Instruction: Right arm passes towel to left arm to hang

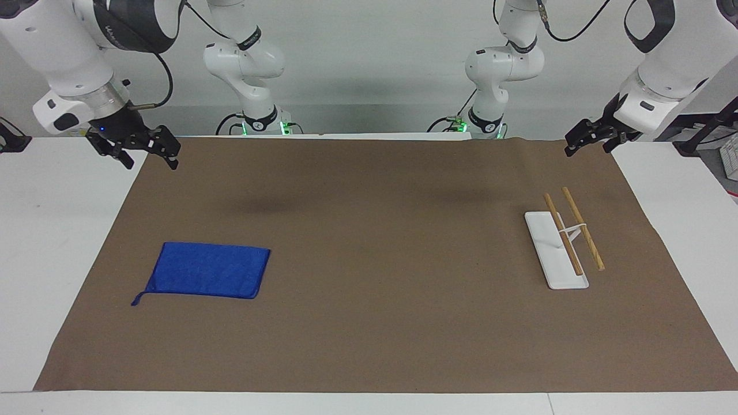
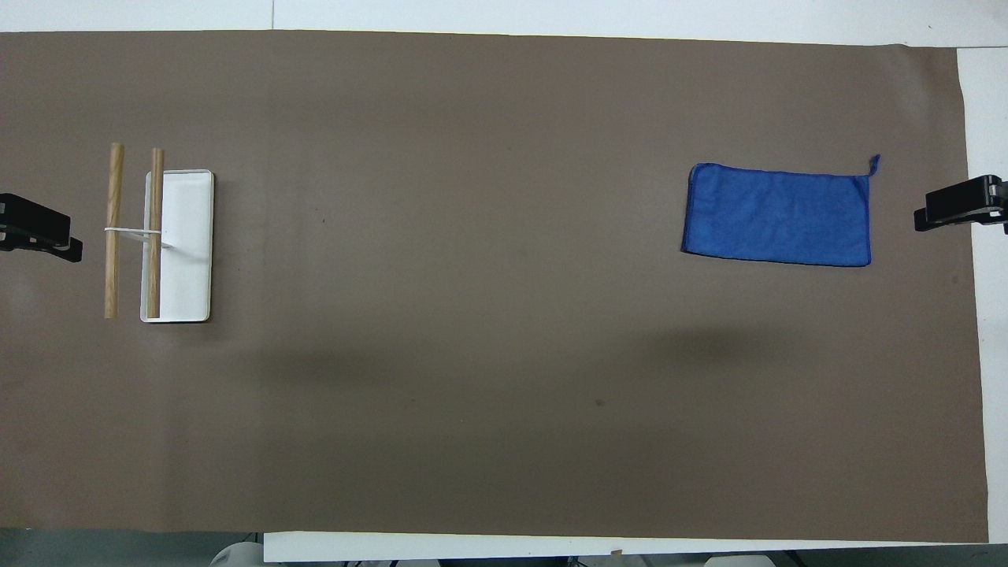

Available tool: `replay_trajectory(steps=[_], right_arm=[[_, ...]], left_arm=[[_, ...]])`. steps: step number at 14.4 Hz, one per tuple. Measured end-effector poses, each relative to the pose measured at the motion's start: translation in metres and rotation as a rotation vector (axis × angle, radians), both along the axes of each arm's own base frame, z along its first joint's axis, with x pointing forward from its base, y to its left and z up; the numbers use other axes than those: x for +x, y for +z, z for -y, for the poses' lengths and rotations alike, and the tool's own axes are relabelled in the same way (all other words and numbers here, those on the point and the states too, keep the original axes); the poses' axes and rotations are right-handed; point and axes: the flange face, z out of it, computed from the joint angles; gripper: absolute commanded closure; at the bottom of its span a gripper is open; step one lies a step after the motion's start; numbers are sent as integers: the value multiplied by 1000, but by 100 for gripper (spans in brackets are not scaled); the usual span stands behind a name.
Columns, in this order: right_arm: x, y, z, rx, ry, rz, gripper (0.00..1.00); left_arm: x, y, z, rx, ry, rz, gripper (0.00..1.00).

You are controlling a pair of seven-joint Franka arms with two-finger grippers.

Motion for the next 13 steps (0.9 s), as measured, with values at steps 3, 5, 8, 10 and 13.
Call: replay_trajectory(steps=[3,5,8,10,13], right_arm=[[0,0,3,0,-6,0,0],[-1,0,5,0,-10,0,0],[1,-5,5,1,-9,-7,0],[6,-22,6,-1,-10,0,0],[19,-79,7,-6,-8,14,0]], left_arm=[[0,0,0,0,-1,0,1],[0,0,0,0,-1,0,1],[0,0,0,0,-1,0,1],[0,0,1,0,-1,0,1],[0,0,1,0,-1,0,1]])
